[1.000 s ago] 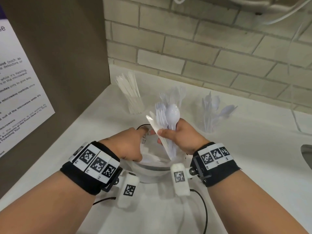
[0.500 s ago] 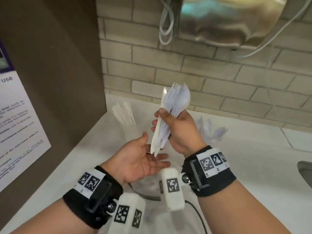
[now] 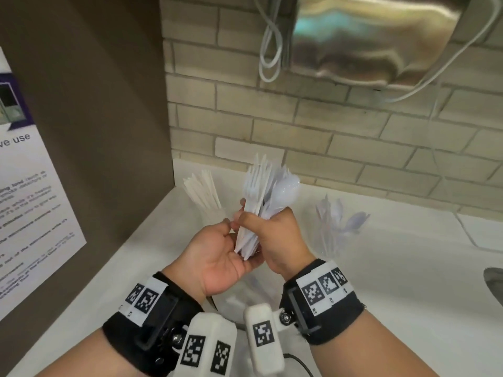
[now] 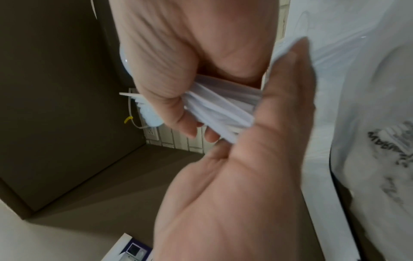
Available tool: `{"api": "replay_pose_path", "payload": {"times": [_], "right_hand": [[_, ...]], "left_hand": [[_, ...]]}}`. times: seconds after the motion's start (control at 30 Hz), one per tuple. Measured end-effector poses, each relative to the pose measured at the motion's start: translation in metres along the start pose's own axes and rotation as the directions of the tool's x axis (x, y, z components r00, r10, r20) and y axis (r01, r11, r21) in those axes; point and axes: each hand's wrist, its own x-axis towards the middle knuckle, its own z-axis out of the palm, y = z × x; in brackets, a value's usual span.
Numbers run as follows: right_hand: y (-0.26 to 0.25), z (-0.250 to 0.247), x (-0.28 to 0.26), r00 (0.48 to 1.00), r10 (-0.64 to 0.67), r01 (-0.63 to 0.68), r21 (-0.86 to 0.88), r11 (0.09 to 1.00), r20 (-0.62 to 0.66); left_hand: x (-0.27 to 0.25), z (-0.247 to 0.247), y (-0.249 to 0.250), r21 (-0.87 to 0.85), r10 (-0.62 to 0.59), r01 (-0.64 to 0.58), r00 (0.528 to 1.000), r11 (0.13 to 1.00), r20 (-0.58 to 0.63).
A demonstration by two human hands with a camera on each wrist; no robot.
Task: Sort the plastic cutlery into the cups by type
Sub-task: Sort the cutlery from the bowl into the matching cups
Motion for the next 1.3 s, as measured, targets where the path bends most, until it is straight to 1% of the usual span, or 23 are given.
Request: {"api": "replay_pose_path", "payload": {"times": [0.03,0.07,0.1,0.13,0.17,0.2,0.23,0.27,0.3,0.37,0.47,0.53,0.63,0.73,0.8,0.87,0.93,1.0,1.03,1.1,1.17,1.23,1.3], "right_hand": [[-0.002,-0.001,0.0,1.0,0.013,-0.013,0.031,0.999,0.001],[-0.004,-0.003,-0.001,1.0,0.014,-0.015,0.05,0.999,0.01],[-0.007,-0.005,-0.002,0.999,0.002,-0.003,0.043,0.999,0.032],[-0.009,-0.009,-0.003,0.998,-0.014,0.014,0.002,1.0,0.066],[-0.009,-0.011,-0.004,0.995,-0.025,0.033,-0.084,0.996,0.1],[-0.009,-0.012,-0.006,0.991,-0.026,0.055,-0.217,0.975,0.133],[-0.007,-0.01,-0.008,0.986,-0.018,0.081,-0.379,0.922,0.167],[-0.002,-0.008,-0.009,0.981,-0.003,0.108,-0.531,0.84,0.195],[0.004,-0.005,-0.008,0.977,-0.002,0.141,-0.632,0.762,0.215],[0.011,0.004,-0.011,0.971,-0.015,0.182,-0.699,0.691,0.237],[0.016,0.009,-0.012,0.961,-0.043,0.235,-0.728,0.644,0.273],[0.014,0.009,-0.014,0.965,-0.028,0.217,-0.732,0.646,0.261],[0.011,0.005,-0.018,0.967,0.023,0.162,-0.683,0.712,0.252],[0.013,-0.001,-0.023,0.958,0.116,0.07,-0.604,0.794,0.264],[0.017,-0.001,-0.025,0.948,0.177,-0.012,-0.531,0.847,0.263],[0.02,0.001,-0.027,0.955,0.194,-0.057,-0.502,0.863,0.225],[0.021,0.0,-0.027,0.964,0.178,-0.082,-0.419,0.904,0.196],[0.016,-0.002,-0.027,0.959,0.172,-0.107,-0.275,0.956,0.225],[0.014,-0.004,-0.026,0.95,0.178,-0.12,-0.224,0.967,0.258],[0.012,-0.004,-0.027,0.924,0.198,-0.14,-0.194,0.971,0.327],[0.014,0.0,-0.031,0.888,0.233,-0.148,-0.233,0.961,0.396],[0.02,0.005,-0.035,0.86,0.266,-0.175,-0.238,0.955,0.435],[0.018,0.007,-0.038,0.844,0.277,-0.164,-0.272,0.948,0.459]], "left_hand": [[0.0,-0.003,0.001,0.086,0.011,-0.01,1.0,0.996,-0.006],[-0.002,-0.005,0.002,0.181,0.061,-0.058,0.998,0.982,-0.007],[-0.002,-0.008,0.004,0.258,0.169,-0.164,0.986,0.952,0.002],[-0.005,-0.009,0.008,0.304,0.308,-0.305,0.951,0.903,0.038],[-0.008,-0.01,0.012,0.322,0.443,-0.45,0.891,0.833,0.098],[-0.012,-0.009,0.017,0.33,0.544,-0.574,0.818,0.749,0.187],[-0.015,-0.007,0.022,0.343,0.598,-0.667,0.745,0.662,0.295],[-0.017,-0.004,0.024,0.376,0.616,-0.729,0.685,0.572,0.39],[-0.018,-0.001,0.025,0.427,0.62,-0.765,0.643,0.483,0.449],[-0.018,0.002,0.023,0.519,0.655,-0.777,0.603,0.355,0.454],[-0.019,0.005,0.019,0.546,0.736,-0.792,0.537,0.272,0.413],[-0.021,0.005,0.019,0.517,0.761,-0.811,0.511,0.274,0.399],[-0.023,0.004,0.025,0.44,0.781,-0.824,0.522,0.357,0.344],[-0.025,0.006,0.032,0.396,0.818,-0.833,0.508,0.387,0.27],[-0.027,0.008,0.033,0.406,0.819,-0.824,0.516,0.396,0.249],[-0.027,0.006,0.034,0.367,0.773,-0.809,0.567,0.459,0.285],[-0.022,-0.002,0.036,0.269,0.678,-0.758,0.652,0.594,0.34],[-0.016,-0.015,0.035,0.228,0.572,-0.683,0.716,0.694,0.4],[-0.015,-0.02,0.032,0.267,0.511,-0.644,0.745,0.717,0.428],[-0.016,-0.024,0.023,0.398,0.35,-0.559,0.801,0.727,0.486],[-0.019,-0.022,0.017,0.49,0.232,-0.496,0.833,0.717,0.502],[-0.022,-0.018,0.015,0.535,0.228,-0.508,0.833,0.675,0.504],[-0.025,-0.013,0.019,0.559,0.286,-0.549,0.823,0.621,0.491]]}}
